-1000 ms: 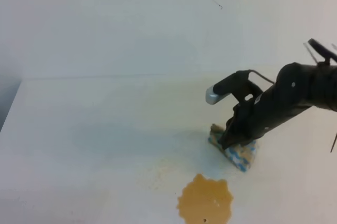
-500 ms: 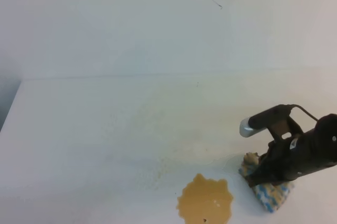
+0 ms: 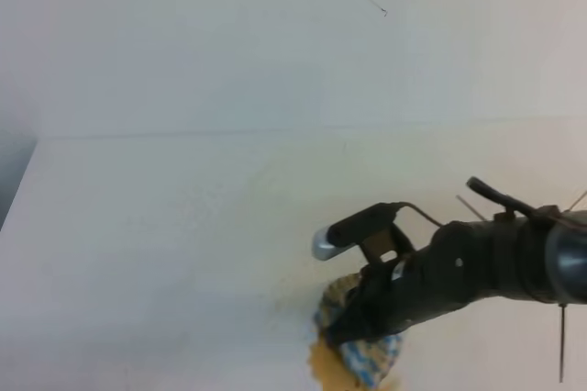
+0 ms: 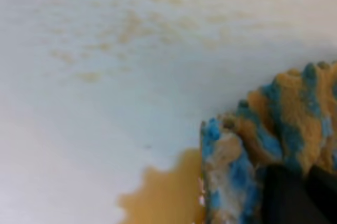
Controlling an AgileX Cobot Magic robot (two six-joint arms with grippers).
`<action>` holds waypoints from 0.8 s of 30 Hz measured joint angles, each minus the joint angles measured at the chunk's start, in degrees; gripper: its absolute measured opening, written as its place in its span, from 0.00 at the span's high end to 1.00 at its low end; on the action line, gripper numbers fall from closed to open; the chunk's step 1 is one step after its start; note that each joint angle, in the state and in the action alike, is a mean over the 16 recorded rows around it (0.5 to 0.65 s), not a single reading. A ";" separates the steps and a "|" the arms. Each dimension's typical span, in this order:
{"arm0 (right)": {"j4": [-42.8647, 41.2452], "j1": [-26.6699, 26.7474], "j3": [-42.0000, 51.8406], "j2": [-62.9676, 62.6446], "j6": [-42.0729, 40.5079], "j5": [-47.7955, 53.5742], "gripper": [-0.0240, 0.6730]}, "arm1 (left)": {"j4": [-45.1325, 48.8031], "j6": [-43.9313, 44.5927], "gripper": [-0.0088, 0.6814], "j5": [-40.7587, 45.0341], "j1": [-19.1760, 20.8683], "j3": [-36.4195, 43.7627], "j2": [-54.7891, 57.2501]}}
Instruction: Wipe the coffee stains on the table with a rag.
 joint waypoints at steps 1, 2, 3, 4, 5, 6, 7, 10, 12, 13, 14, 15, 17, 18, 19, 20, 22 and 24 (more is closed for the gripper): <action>0.38 1.28 -0.72 0.25 0.01 0.27 0.95 | 0.00 0.00 0.99 0.00 0.00 0.00 0.00; 0.70 2.46 -1.37 0.46 0.04 0.50 0.95 | 0.00 0.00 0.99 0.00 0.00 0.00 0.00; 0.99 3.59 -1.91 0.62 0.07 0.74 0.95 | 0.00 0.00 0.99 0.00 0.00 0.00 0.00; 1.33 4.80 -2.31 0.77 0.10 1.09 0.95 | 0.00 0.00 0.99 0.00 0.00 0.00 0.00; 1.59 5.81 -2.66 0.87 0.12 1.23 0.95 | 0.00 0.00 0.99 0.00 0.00 0.00 0.00; 1.83 6.76 -2.71 0.93 0.20 1.38 0.95 | 0.00 0.00 0.99 0.00 0.00 0.00 0.00; 2.01 7.62 -2.56 0.94 0.31 1.46 0.95 | 0.00 0.00 0.99 0.00 0.00 0.00 0.00; 2.21 9.71 -1.20 0.67 0.75 1.18 0.95 | 0.00 0.00 0.99 0.00 0.00 0.00 0.00; 2.02 10.67 0.60 0.00 1.12 0.76 0.95 | 0.00 0.00 0.99 0.00 0.00 0.00 0.00; 1.91 10.99 1.68 -0.49 1.30 0.53 0.96 | 0.00 0.00 0.99 0.00 0.00 0.00 0.00; 1.79 11.19 2.85 -1.04 1.48 0.28 0.96 | 0.00 0.00 0.99 0.00 0.00 0.00 0.00; 1.64 11.21 4.08 -1.58 1.64 -0.04 0.96 | 0.00 0.00 0.99 0.00 0.00 0.00 0.00; 1.35 10.79 6.66 -2.87 1.95 -0.85 0.96 | 0.00 0.00 0.99 0.00 0.00 0.00 0.00; 1.25 10.34 7.88 -3.61 2.10 -1.30 0.96 | 0.00 0.00 0.99 0.00 0.00 0.00 0.00; 1.03 9.71 9.08 -4.40 2.25 -1.71 0.96 | 0.00 0.00 0.99 0.00 0.00 0.00 0.00; 0.76 8.91 10.21 -5.20 2.41 -2.11 0.96 | 0.00 0.00 0.99 0.00 0.00 0.00 0.00; 0.08 6.84 12.31 -6.86 2.68 -2.77 0.96 | 0.00 0.00 0.99 0.00 0.00 0.00 0.00; -0.70 4.17 14.02 -8.49 2.85 -3.29 0.96 | 0.00 0.00 0.99 0.00 0.00 0.00 0.00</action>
